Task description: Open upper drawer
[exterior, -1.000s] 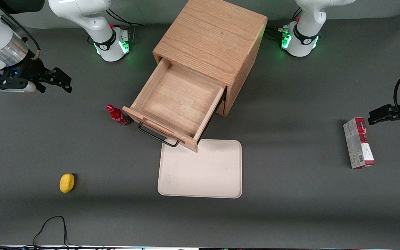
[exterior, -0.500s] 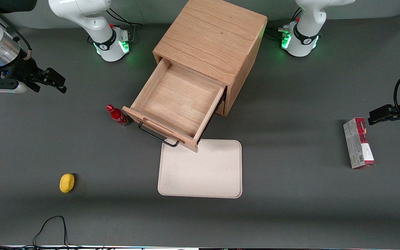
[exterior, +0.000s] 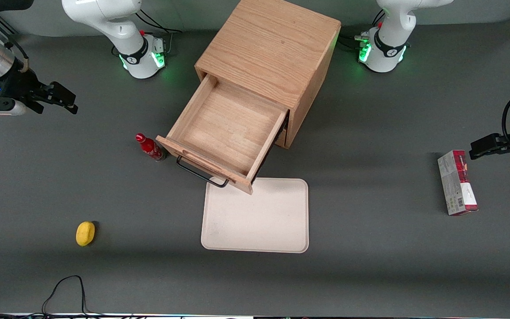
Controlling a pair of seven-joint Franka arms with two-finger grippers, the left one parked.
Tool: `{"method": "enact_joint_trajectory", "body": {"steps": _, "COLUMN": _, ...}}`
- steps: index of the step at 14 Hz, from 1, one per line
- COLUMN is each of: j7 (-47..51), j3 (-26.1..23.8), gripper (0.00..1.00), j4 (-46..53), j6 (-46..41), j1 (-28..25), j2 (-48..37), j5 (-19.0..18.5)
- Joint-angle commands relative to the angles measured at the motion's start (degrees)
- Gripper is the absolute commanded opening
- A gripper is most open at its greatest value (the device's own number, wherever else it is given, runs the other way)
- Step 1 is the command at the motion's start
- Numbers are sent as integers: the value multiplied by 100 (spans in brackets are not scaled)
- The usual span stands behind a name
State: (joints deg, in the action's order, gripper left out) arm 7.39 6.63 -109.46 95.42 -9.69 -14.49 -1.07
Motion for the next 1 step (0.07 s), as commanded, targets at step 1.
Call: {"method": "enact_joint_trajectory", "body": {"steps": 1, "j7": -212, "j3": 181, "gripper": 100, "j4": 214, "j6": -172, "j1": -7, "j2": 113, "j5": 124}}
